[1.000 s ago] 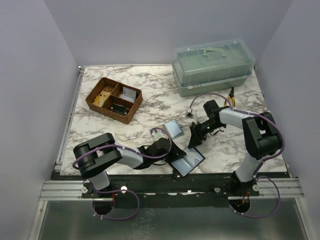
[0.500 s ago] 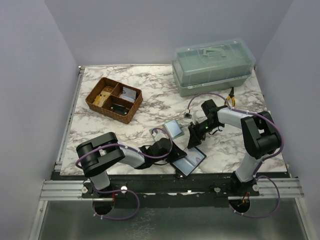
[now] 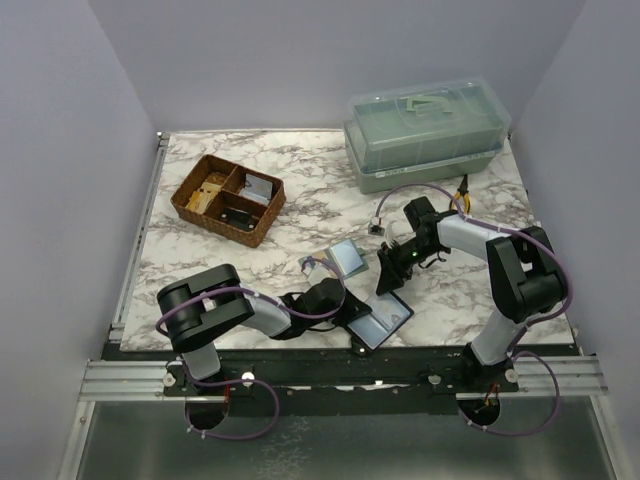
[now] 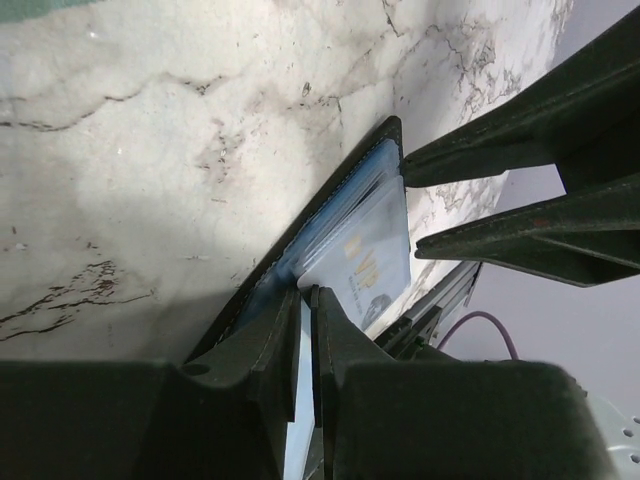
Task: Take the credit cards out of the card holder
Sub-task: Remove the credit card from the card holder.
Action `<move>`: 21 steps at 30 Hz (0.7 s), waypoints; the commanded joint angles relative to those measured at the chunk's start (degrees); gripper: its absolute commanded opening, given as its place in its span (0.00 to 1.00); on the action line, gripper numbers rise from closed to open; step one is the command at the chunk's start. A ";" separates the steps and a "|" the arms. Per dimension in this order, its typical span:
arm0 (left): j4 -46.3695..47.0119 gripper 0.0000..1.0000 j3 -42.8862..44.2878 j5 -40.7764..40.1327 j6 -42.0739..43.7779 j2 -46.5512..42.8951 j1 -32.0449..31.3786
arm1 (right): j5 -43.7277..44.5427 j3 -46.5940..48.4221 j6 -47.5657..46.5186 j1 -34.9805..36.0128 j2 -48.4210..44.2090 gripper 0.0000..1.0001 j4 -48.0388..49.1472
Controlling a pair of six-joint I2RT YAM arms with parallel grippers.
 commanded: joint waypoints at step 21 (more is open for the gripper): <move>-1.03 0.17 -2.53 -8.78 7.34 -1.99 0.64 | -2.62 2.70 -1.74 0.60 0.74 0.40 -4.94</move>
